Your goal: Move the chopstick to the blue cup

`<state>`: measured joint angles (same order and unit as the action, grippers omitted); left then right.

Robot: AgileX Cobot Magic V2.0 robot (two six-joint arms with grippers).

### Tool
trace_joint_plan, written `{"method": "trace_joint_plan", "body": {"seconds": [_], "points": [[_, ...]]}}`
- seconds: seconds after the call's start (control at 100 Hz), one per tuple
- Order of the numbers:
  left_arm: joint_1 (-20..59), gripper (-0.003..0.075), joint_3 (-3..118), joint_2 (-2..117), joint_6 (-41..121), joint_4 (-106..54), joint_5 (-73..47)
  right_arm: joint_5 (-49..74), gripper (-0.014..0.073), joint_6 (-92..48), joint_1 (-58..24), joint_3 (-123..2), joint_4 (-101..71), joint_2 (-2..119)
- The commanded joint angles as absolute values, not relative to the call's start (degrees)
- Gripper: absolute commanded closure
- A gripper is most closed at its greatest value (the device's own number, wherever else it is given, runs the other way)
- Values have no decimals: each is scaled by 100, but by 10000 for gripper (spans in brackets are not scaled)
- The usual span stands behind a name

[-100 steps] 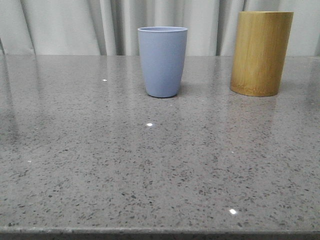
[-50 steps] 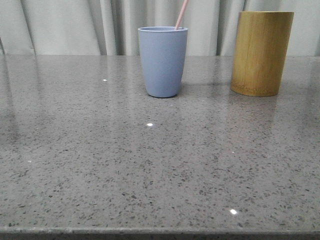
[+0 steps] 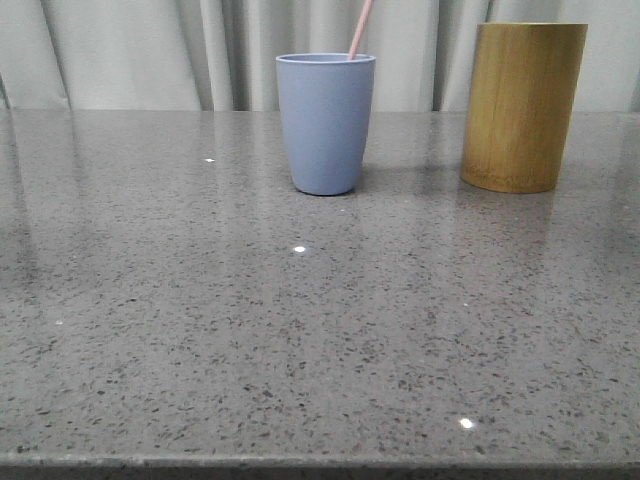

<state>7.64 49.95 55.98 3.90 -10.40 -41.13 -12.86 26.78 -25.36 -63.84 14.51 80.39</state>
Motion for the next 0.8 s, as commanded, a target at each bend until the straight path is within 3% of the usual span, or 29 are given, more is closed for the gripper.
{"method": "trace_joint_plan", "body": {"seconds": [0.0, 0.14, 0.21, 0.47, 0.67, 0.79], "points": [[751, 227, 5159, 5526, 316, -1138, -3744, -1737, 437, 2688, -2529, -6584, 1512, 7863], [751, 227, 5159, 5526, 316, -1138, -3721, -1716, 156, 2688, -2529, -6584, 1512, 7863], [751, 227, 5159, 5526, 316, -1138, -3716, -1597, 92, 2683, -2523, -6584, 1512, 7842], [751, 227, 5159, 5526, 316, -1138, -3716, -358, 130, 2162, -2311, -6584, 1573, 7141], [751, 227, 5159, 5526, 316, -1148, -3716, 80, 130, 2031, -1788, -6468, 1600, 6213], [751, 227, 5159, 5526, 316, -1238, -3716, 1026, 130, 2031, -1393, -6394, 1664, 5718]]}}
